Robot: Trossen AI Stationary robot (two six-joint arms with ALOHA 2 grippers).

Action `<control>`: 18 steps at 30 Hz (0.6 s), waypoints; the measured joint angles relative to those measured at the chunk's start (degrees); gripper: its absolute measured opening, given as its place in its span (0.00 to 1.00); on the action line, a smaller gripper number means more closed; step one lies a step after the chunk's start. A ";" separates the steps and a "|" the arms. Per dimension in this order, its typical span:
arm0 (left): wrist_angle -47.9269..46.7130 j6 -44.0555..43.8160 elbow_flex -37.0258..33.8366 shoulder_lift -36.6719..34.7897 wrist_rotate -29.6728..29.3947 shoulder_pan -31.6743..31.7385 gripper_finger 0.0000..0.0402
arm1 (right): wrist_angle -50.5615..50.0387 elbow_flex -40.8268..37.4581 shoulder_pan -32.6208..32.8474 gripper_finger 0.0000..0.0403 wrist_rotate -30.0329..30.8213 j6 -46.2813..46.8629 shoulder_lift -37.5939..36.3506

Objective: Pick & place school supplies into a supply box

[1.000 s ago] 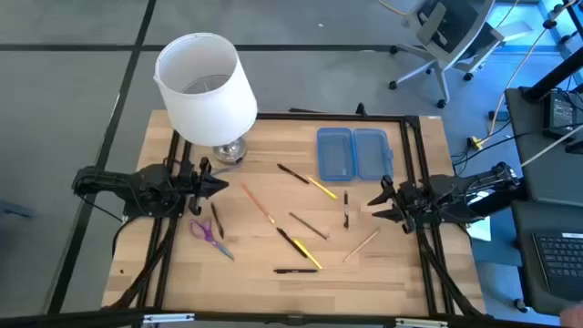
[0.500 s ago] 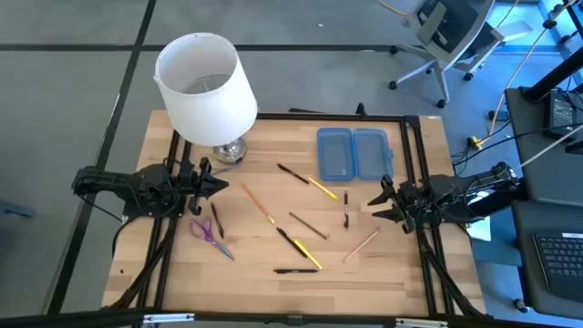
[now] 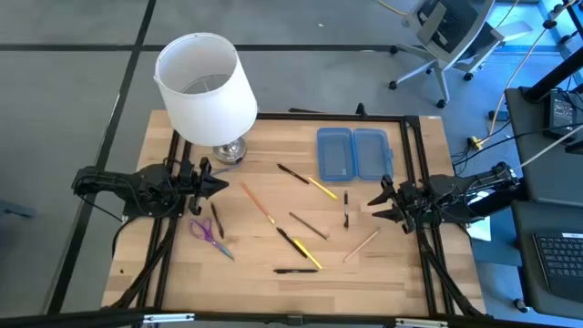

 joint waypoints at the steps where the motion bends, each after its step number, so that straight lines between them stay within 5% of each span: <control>1: 0.00 0.00 0.01 0.00 0.00 0.00 0.01 | 0.02 0.00 0.01 0.42 0.00 -0.06 0.00; 18: 0.00 0.00 0.00 0.00 0.00 0.00 0.01 | 0.33 0.00 0.02 0.42 1.07 -16.68 0.00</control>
